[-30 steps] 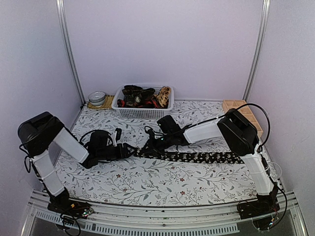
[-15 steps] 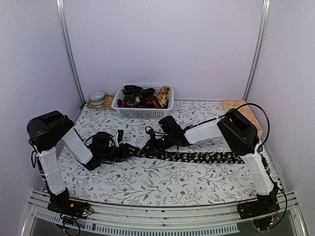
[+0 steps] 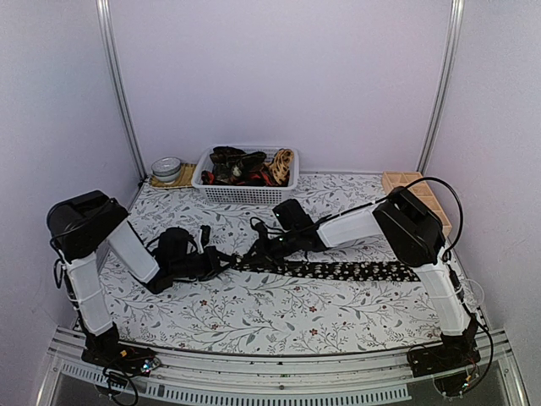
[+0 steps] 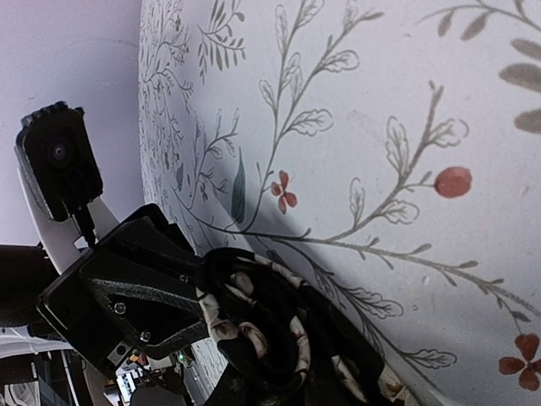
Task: Roll the ties
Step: Roll the tie at the center of the board.
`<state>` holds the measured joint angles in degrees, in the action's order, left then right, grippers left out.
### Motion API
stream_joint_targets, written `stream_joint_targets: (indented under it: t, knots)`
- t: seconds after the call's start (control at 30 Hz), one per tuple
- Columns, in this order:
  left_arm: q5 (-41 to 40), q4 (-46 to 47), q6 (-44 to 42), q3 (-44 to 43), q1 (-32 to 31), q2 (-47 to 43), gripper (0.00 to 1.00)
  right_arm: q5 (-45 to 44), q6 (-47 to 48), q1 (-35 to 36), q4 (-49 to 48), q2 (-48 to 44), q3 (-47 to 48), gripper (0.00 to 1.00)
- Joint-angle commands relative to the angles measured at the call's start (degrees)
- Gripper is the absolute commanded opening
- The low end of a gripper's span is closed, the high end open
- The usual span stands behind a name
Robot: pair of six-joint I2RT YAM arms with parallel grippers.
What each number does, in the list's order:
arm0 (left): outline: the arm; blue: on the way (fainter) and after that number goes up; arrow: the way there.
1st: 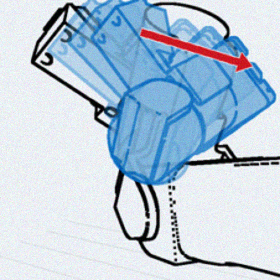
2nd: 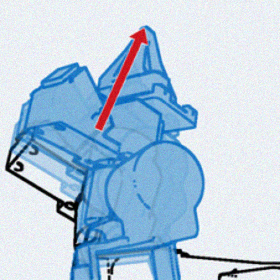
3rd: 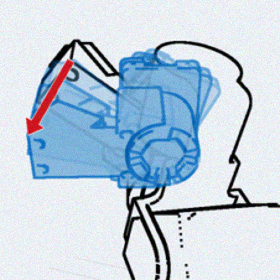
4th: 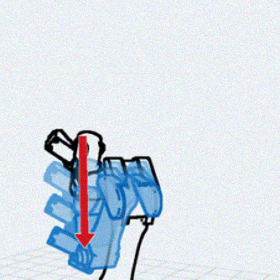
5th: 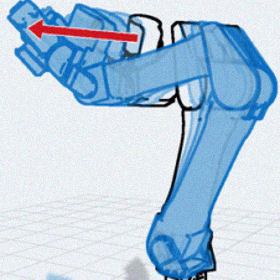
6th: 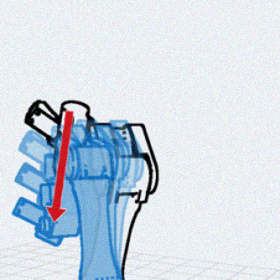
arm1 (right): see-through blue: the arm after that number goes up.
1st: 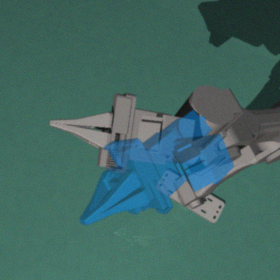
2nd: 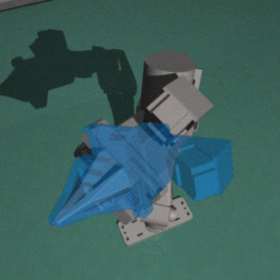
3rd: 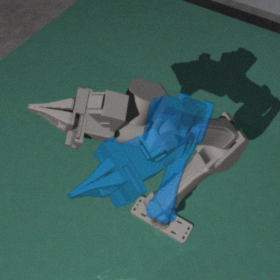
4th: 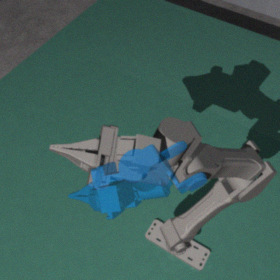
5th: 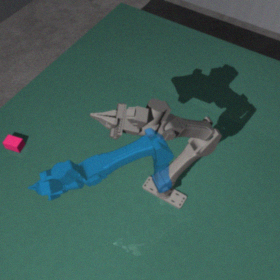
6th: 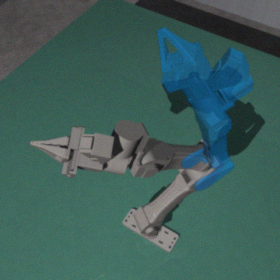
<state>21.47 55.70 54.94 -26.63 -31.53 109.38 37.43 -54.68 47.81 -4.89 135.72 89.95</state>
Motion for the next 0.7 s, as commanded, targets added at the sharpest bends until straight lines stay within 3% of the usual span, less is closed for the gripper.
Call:
stream_joint_targets:
  t: [0.0, 0.1, 0.23, 0.67]
  knots:
    - [-3.2, -11.6, -2.0, -0.7, -0.6, -1.2, 0.0, -2.3, 0.5, -0.9, 5.0, -0.3, -1.7, 0.22]
    - [-6.0, -22.3, -6.0, -3.2, -0.7, -4.9, 0.0, -3.7, 2.1, -1.1, 6.3, -4.5, -1.7, 0.38]
    - [-10.6, -35.0, -12.1, -7.0, -0.8, -9.5, 0.0, -5.0, 5.5, -1.6, 9.0, -10.0, -1.0, 0.5]
    - [-26.7, -60.6, -24.5, -19.5, -5.5, -12.6, 0.0, -10.5, 15.9, -3.7, 14.5, -22.0, -6.6, 0.59]
